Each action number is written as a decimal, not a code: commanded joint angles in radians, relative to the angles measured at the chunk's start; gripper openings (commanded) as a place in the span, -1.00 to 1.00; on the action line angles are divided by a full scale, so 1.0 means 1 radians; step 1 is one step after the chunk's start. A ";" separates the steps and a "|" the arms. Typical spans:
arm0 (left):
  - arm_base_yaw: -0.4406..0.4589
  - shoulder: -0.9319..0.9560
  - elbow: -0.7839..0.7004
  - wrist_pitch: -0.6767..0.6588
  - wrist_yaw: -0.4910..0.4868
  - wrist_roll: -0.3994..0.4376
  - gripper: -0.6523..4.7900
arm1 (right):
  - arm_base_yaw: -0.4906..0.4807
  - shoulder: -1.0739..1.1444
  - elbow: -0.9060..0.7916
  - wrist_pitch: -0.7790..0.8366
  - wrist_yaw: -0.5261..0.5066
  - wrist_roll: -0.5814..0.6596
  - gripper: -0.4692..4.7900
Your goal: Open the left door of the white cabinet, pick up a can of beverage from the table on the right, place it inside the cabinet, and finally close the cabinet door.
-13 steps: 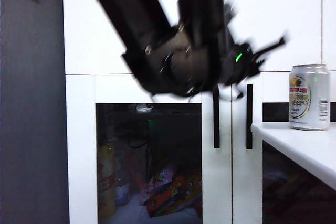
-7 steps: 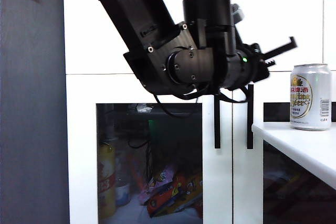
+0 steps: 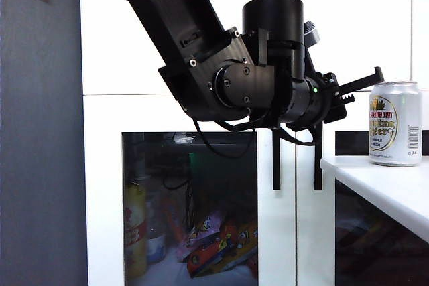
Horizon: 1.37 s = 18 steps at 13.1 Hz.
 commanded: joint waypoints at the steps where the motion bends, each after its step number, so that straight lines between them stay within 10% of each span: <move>1: -0.003 -0.008 0.003 0.009 0.002 0.002 -0.78 | -0.007 -0.004 0.004 -0.001 0.001 -0.002 1.00; 5: -0.003 -0.013 0.003 -0.008 -0.017 0.247 -0.78 | -0.007 -0.004 0.004 -0.001 0.002 -0.002 1.00; 14: 0.083 -0.195 0.003 -0.505 -0.131 0.102 -0.73 | -0.010 -0.003 0.003 -0.003 0.024 -0.006 1.00; 17: 0.098 -0.192 0.003 -0.454 -0.084 0.086 0.77 | -0.010 -0.003 0.003 0.000 0.029 -0.006 1.00; 18: 0.098 -0.183 0.003 -0.410 -0.083 0.085 1.00 | -0.011 -0.002 0.003 0.001 0.031 -0.006 1.00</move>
